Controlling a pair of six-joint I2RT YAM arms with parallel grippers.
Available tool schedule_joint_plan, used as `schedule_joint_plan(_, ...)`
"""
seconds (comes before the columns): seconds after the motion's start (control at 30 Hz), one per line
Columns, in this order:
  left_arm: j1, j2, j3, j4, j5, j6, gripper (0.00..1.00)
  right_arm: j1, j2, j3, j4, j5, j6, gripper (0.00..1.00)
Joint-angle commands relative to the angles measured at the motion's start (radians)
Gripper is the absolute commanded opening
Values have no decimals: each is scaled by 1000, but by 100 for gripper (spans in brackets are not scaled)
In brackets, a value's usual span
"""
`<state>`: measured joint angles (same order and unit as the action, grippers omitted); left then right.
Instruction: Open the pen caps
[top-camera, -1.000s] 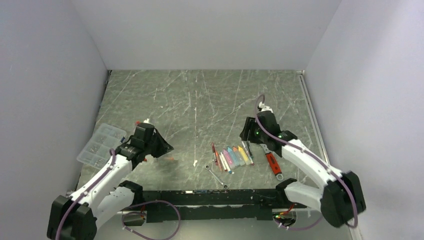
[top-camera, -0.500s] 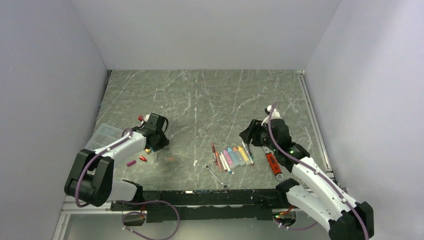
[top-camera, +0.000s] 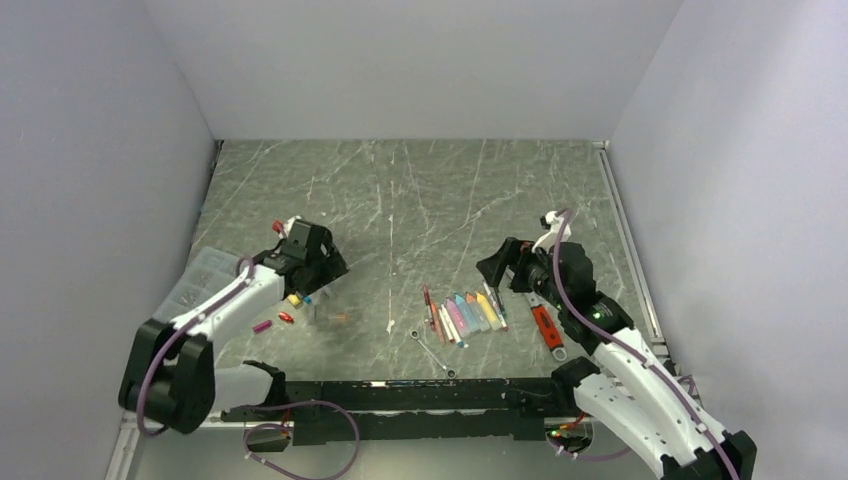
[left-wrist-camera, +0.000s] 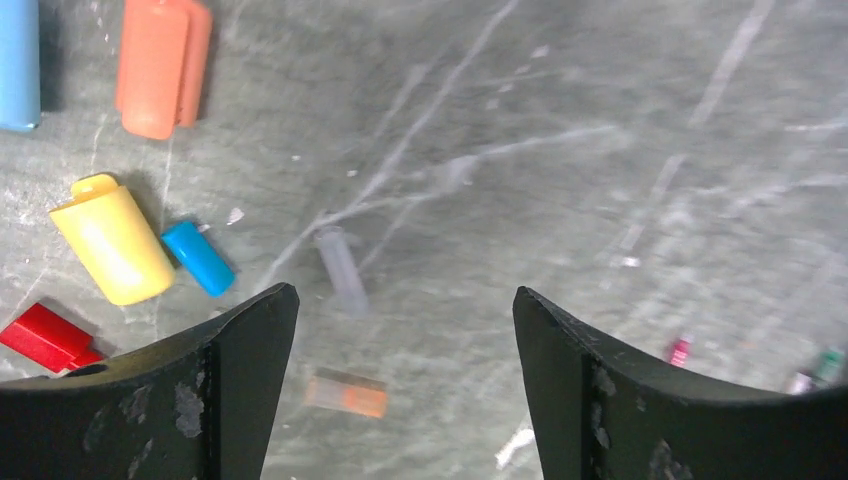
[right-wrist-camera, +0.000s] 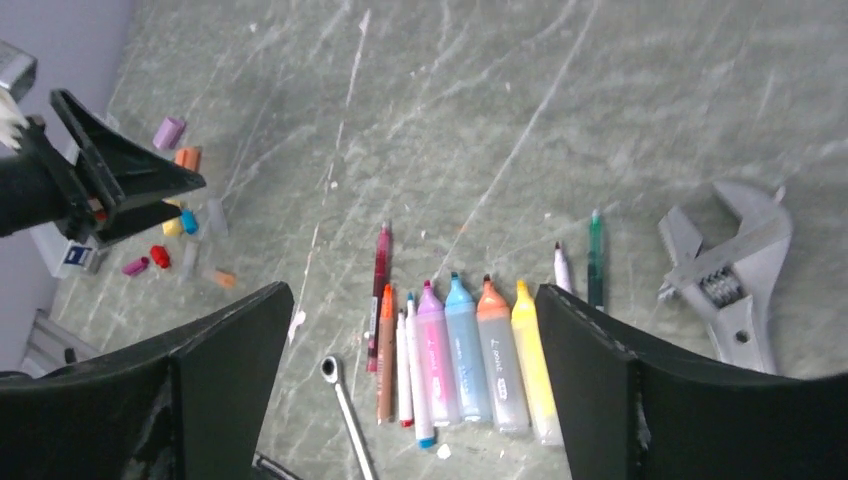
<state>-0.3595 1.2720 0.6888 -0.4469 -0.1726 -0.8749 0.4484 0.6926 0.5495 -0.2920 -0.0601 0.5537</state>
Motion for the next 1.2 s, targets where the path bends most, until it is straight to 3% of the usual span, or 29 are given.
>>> schedule_joint_plan(0.0, -2, -154, 75, -3, 31, 40, 84, 1, -63, 107, 20, 51, -17, 99)
schedule_joint_plan(0.07, -2, -189, 107, -24, 28, 61, 85, 1, -71, 130, 14, 116, 32, 100)
schedule_joint_plan(0.1, -2, -202, 125, -38, 19, 66, 97, 1, -75, 138, 8, 176, 85, 100)
schedule_joint_plan(0.13, -2, -215, 138, -53, 5, 64, 99, 1, -82, 137, 10, 221, 146, 100)
schedule_joint_plan(0.27, -2, -282, 112, -7, -126, 37, 99, 1, -133, 57, 176, 246, 265, 100)
schedule_joint_plan(0.37, -2, -327, 48, 54, -239, 2, 100, 0, -119, 35, 258, 241, 253, 100)
schedule_joint_plan(0.57, -3, -388, 38, 89, -294, 92, 100, 1, 44, 206, 48, 171, 152, 100)
schedule_joint_plan(0.7, -4, -363, 79, 31, -350, 122, 100, 1, 40, 130, 194, 67, 145, 100)
schedule_joint_plan(0.83, -4, -388, 44, 44, -429, 90, 100, 1, -19, 30, 317, 92, 185, 100)
schedule_joint_plan(0.9, -4, -432, -24, 197, -422, 223, 100, 0, -44, 15, 319, 126, 189, 100)
schedule_joint_plan(0.97, -4, -455, -113, 437, -253, 568, 100, 1, -66, 16, 305, 148, 185, 100)
schedule_joint_plan(1.03, -3, -453, -147, 534, -63, 810, 100, 1, -85, 19, 297, 152, 171, 100)
schedule_joint_plan(1.07, -3, -443, -149, 551, -66, 821, 100, 1, -94, 18, 297, 152, 167, 100)
schedule_joint_plan(1.13, 3, -406, -156, 597, -276, 716, 99, 1, -115, 12, 266, 155, 165, 100)
schedule_joint_plan(1.17, 15, -381, -158, 621, -313, 721, 99, 1, -125, 11, 254, 157, 166, 100)
